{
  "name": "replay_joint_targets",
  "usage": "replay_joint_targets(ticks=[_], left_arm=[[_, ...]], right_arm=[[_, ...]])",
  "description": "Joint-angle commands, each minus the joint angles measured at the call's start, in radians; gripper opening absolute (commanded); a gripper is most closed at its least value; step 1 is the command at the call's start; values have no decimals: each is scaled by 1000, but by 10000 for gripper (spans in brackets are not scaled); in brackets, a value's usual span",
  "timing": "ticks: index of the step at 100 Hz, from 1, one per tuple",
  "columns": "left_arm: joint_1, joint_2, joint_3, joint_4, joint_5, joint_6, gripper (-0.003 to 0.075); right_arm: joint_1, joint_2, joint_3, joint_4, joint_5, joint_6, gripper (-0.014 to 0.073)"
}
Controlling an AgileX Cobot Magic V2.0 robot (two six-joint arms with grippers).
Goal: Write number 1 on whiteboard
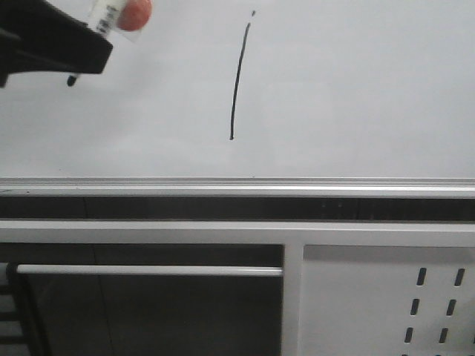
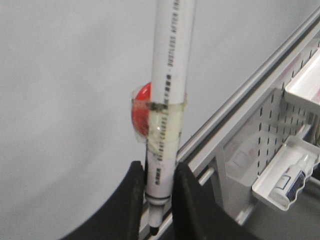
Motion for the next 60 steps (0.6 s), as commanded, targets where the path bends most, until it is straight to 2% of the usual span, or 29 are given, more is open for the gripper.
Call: replay_joint_targets(ticks=[1, 12, 28, 42, 60], left_arm=[[83, -63, -40, -37, 93, -6, -18], [255, -110, -38, -37, 251, -57, -18], [464, -168, -13, -37, 392, -93, -18], [548, -197, 18, -37, 460, -100, -18], [543, -188, 28, -37, 470, -113, -18]], right_arm=[[-4, -13, -22, -29, -72, 0, -50], [-4, -13, -22, -29, -72, 0, -50], [-4, -13, -22, -29, -72, 0, -50], [-4, -13, -22, -29, -72, 0, -50], [-4, -13, -22, -29, -72, 0, -50]])
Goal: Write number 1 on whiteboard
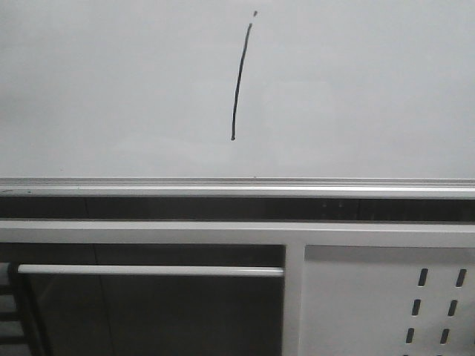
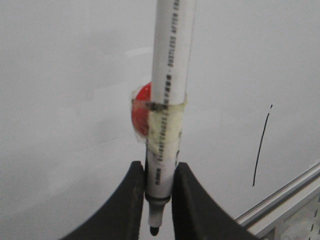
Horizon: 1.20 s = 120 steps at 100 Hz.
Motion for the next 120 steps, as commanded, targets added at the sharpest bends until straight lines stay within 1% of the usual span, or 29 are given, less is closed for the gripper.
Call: replay_joint_targets(ticks=[1, 28, 38, 57, 67, 120], left_arm=[[-4, 1, -25, -55, 52, -13, -18], [-12, 36, -14, -55, 47, -15, -18], [-12, 50, 16, -55, 94, 18, -18], [-12, 48, 41, -55, 104, 49, -18], [-12, 48, 41, -55, 144, 75, -18], [-13, 48, 56, -55, 263, 75, -18]], right_arm=[[-4, -13, -22, -27, -72, 0, -50], [-4, -13, -22, -27, -72, 0, -50], [-4, -13, -22, -27, -72, 0, -50], [-4, -13, -22, -27, -72, 0, -50], [-4, -13, -22, -27, -72, 0, -50], [-4, -13, -22, -27, -72, 0, -50]])
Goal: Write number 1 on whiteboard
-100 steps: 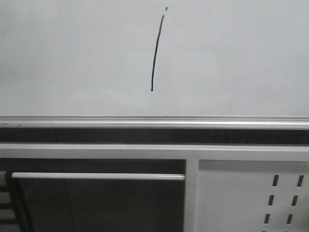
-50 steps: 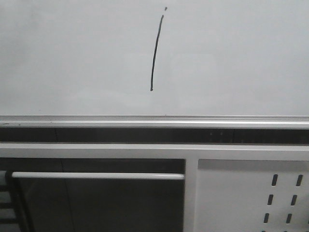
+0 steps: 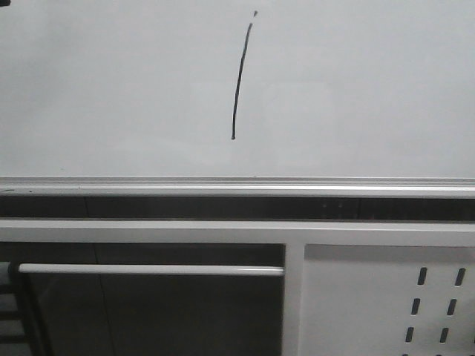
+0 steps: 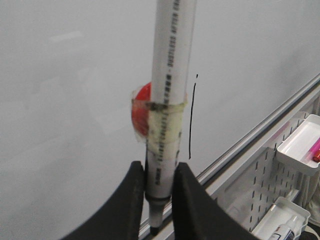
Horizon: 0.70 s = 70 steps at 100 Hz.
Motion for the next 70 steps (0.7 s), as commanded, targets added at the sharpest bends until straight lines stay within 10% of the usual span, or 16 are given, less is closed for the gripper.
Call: replay_joint_targets(ticks=[1, 26, 70], left_arm=[[-7, -3, -16, -69, 64, 0, -18], [-7, -66, -16, 13, 13, -85, -18], [-7, -322, -18, 456, -188, -644, -18]], right_arm=[[-4, -13, -22, -27, -72, 0, -50], [-4, -13, -22, -27, -72, 0, -50], [-4, -13, -22, -27, -72, 0, -50]])
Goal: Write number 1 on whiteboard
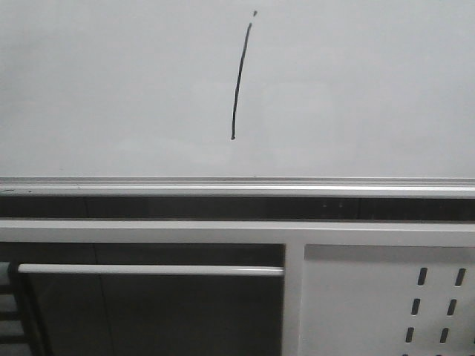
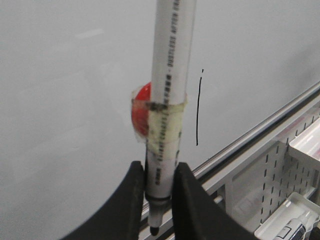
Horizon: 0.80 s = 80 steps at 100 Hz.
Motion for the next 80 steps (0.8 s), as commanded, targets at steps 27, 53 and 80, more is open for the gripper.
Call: replay_joint_targets(ticks=[27, 53, 80], left_arm=[[-42, -190, -28, 430, -146, -611, -18], [-248, -215, -22, 933, -367, -1207, -18], [-542, -118, 78, 1432, -775, -1640, -18]], right_arm=[[-4, -13, -22, -27, -72, -1, -50], [-4, -13, -22, -27, -72, -1, -50], [-4, -13, -22, -27, -72, -1, -50]])
